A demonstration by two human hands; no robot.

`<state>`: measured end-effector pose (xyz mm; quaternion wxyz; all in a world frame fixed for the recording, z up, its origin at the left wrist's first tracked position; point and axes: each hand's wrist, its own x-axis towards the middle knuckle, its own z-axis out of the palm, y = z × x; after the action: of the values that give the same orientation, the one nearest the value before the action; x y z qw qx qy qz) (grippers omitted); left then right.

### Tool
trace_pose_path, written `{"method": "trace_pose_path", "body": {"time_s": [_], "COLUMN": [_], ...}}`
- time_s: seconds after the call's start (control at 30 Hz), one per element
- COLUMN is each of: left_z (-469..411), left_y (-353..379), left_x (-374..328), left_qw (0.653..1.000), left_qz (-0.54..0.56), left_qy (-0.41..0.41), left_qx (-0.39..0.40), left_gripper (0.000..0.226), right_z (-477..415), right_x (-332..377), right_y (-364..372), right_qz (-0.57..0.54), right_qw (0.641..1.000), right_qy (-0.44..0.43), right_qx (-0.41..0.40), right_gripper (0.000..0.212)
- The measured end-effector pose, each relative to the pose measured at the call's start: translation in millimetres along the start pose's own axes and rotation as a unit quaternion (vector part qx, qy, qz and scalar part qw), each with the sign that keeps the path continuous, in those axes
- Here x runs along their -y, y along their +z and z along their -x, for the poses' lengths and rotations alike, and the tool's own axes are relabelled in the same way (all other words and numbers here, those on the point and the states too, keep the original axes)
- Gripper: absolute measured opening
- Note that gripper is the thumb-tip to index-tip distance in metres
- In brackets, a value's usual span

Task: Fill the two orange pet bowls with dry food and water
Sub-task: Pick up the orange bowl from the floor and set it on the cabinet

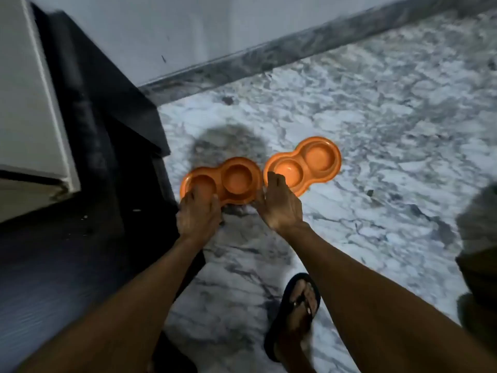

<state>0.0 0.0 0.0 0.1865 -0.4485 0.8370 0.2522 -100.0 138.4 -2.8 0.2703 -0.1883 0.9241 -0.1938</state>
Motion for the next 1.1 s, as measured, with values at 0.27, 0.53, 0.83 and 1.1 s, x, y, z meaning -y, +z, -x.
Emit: {"method": "trace_pose_path", "body": {"time_s": [0.27,0.53,0.83,1.1], "left_z": [-90.1,-145.1,-112.5,-10.8], "left_y": [103.8,146.2,105.7,-16.6], "left_x": [48.7,63.0,33.3,-33.7], "left_qw": [0.945,0.782,0.753,0.820], "left_qz": [0.222,0.493,0.544,0.491], "left_qy": [-0.237,-0.377,-0.353,-0.285], "left_qx": [-0.040,-0.056,-0.108,-0.070], "left_gripper": [0.064,0.051,0.051,0.082], "right_z": [-74.0,-116.3,-89.8,-30.4], "right_x": [-33.5,-30.3,-24.7,24.9], "right_y": [120.2,168.9,118.6,-57.1], "right_qz": [-0.232,-0.327,-0.374,-0.343], "right_qw": [0.945,0.859,0.842,0.875], "right_qy": [0.231,0.391,0.376,0.324], "right_qx": [-0.026,-0.052,-0.101,-0.113], "right_gripper": [0.050,0.067,0.047,0.065]}}
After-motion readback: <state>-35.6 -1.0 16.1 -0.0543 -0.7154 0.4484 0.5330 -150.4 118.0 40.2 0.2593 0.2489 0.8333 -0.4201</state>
